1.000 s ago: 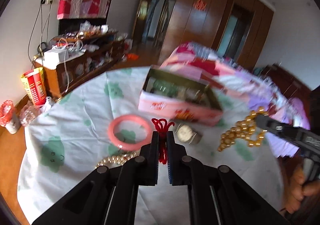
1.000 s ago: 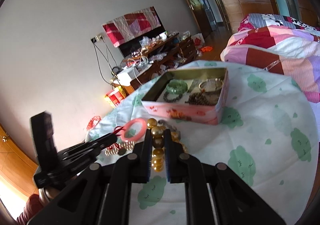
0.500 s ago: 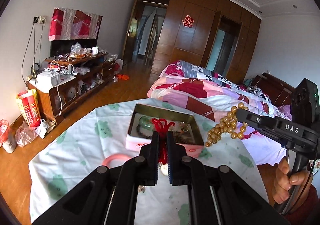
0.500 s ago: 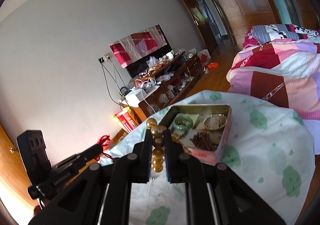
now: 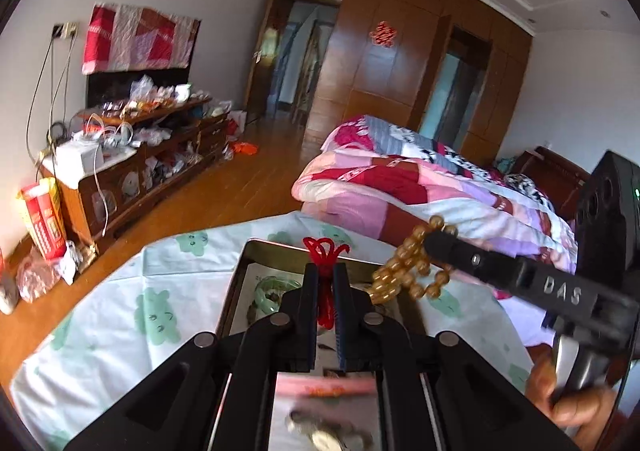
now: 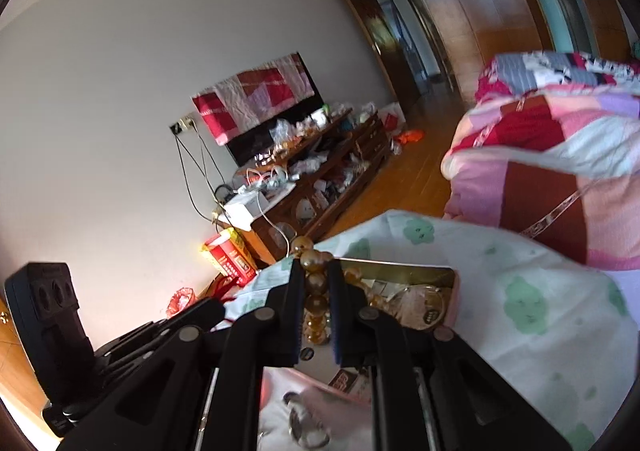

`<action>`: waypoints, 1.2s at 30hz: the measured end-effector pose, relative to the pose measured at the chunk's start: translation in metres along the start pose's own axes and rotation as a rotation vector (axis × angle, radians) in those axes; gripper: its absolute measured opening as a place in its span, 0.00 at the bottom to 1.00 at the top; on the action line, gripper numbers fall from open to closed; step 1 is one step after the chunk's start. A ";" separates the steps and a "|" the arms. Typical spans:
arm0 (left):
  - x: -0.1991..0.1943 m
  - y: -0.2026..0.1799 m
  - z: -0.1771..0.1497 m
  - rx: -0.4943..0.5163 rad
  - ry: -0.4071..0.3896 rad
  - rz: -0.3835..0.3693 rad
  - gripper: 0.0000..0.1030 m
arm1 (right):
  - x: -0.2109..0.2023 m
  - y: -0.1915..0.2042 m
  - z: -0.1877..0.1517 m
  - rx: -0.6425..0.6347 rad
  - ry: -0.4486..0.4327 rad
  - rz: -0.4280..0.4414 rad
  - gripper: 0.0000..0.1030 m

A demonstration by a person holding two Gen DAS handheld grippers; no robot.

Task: Organize jewelry
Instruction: 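Carry the gold strand and red ribbon into the tin and open both tools, then withdraw both tools from the tin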

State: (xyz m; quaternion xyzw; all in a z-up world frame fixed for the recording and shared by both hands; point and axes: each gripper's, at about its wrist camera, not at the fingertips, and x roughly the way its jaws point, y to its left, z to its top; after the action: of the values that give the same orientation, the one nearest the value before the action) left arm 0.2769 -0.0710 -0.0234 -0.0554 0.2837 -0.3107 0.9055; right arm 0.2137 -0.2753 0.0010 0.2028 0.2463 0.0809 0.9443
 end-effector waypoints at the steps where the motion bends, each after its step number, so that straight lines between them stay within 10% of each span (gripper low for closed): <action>1: 0.009 0.004 -0.001 -0.013 0.012 0.009 0.06 | 0.009 -0.005 0.000 0.019 0.016 0.012 0.13; 12: 0.060 0.008 -0.020 0.042 0.133 0.144 0.07 | 0.073 -0.038 -0.026 0.062 0.198 -0.065 0.16; 14: 0.066 0.006 -0.021 0.058 0.168 0.130 0.22 | 0.072 -0.040 -0.027 0.064 0.215 -0.069 0.32; 16: 0.065 0.004 -0.021 0.071 0.192 0.147 0.56 | 0.065 -0.040 -0.026 0.067 0.211 -0.066 0.71; 18: 0.053 -0.001 -0.021 0.113 0.163 0.195 0.75 | 0.047 -0.038 -0.024 0.064 0.143 -0.087 0.75; 26: -0.001 -0.001 -0.039 0.132 0.143 0.216 0.75 | -0.041 -0.022 -0.058 0.076 -0.045 -0.325 0.75; 36: -0.070 0.004 -0.092 -0.014 0.097 0.258 0.75 | -0.057 0.007 -0.106 -0.036 -0.010 -0.428 0.75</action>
State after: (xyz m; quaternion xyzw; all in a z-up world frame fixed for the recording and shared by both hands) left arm 0.1834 -0.0193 -0.0679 -0.0097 0.3342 -0.1921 0.9227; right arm 0.1111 -0.2465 -0.0559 0.1295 0.2776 -0.1180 0.9446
